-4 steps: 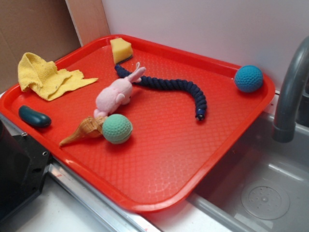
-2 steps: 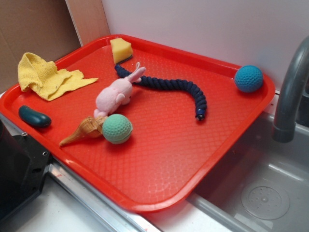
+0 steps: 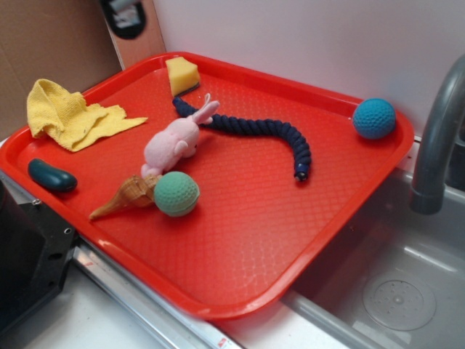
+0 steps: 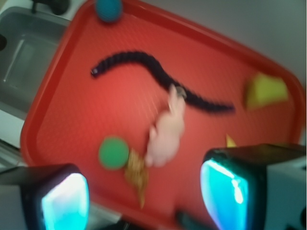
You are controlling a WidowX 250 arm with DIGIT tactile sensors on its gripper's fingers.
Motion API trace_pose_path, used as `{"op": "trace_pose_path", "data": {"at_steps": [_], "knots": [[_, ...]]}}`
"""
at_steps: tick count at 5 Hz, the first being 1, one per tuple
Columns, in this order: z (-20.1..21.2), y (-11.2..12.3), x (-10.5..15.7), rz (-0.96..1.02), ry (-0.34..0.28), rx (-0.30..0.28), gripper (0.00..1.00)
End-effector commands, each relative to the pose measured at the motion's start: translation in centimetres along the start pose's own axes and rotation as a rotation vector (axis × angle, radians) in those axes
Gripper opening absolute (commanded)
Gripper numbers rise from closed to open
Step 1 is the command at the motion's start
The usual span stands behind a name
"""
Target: Grab the blue rope.
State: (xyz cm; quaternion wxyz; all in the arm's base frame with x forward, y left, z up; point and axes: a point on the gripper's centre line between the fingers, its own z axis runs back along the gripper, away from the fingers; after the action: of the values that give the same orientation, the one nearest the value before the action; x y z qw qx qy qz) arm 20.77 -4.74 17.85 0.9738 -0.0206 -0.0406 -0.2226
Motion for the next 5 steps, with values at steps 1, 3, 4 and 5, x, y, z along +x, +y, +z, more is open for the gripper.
{"op": "trace_pose_path", "data": {"at_steps": [1,3,4,5], "knots": [[-5.7,1.2,7.0,-0.211,-0.038,0.000,1.00],[-11.8,1.7,8.2,-0.344,-0.037,0.002,1.00],[-13.5,2.5,7.9,-0.349,-0.028,-0.012,1.00],[-15.4,2.7,6.5,-0.359,-0.018,-0.025,1.00]]}}
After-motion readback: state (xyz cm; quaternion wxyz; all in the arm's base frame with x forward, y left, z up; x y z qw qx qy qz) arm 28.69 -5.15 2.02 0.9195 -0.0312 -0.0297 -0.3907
